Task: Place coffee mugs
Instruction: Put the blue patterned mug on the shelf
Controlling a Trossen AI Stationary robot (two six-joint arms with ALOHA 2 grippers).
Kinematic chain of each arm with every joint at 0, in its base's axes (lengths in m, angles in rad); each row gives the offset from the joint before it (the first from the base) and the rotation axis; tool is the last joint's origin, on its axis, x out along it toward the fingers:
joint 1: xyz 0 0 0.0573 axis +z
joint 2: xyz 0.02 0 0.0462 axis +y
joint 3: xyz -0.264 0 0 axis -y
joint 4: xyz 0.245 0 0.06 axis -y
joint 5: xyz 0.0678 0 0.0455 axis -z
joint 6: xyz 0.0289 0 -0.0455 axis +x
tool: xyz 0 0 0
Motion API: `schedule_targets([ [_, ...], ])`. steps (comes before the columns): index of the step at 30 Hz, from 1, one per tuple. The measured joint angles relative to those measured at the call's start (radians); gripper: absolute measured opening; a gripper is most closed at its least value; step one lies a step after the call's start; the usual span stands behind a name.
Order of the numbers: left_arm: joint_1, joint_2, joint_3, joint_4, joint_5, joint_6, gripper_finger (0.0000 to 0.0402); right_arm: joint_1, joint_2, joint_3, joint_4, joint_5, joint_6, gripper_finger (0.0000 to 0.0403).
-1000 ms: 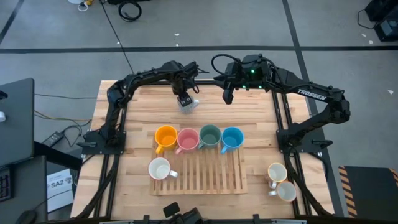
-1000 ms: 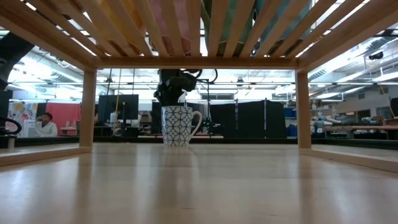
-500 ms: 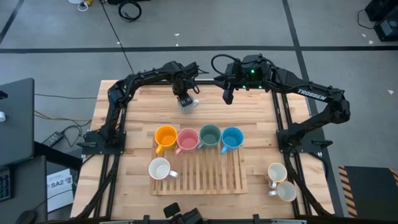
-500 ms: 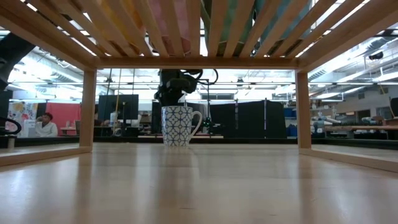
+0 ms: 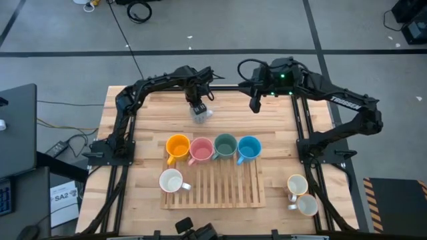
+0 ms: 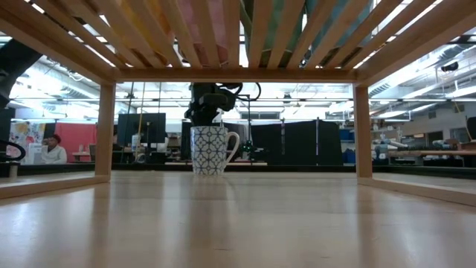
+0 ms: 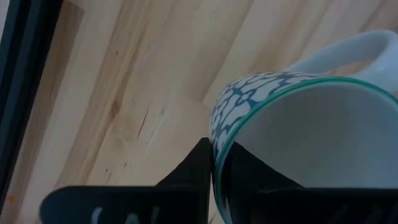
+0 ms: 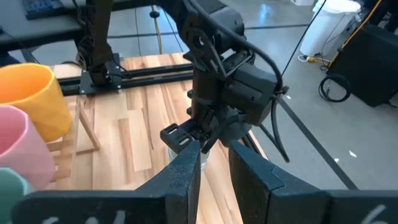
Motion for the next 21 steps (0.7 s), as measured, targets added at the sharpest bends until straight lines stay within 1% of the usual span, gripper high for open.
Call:
schedule_targets([
  [4,0.0,-0.006,0.011,-0.016,-0.003,0.0,0.0031,0.0,-0.025,0.0,-0.042,0.0,0.001,0.009],
  [10,-0.002,-0.007,0.096,-0.094,-0.003,0.002,0.0028,0.0,-0.042,0.0,-0.116,0.002,0.001,0.009],
  [15,-0.002,-0.007,0.216,-0.193,-0.002,0.018,0.0028,-0.002,-0.038,0.0,-0.157,0.005,-0.022,0.009],
  [21,-0.002,-0.008,0.412,-0.316,-0.002,0.035,0.0028,-0.002,-0.037,0.0,-0.203,0.01,-0.031,0.009],
])
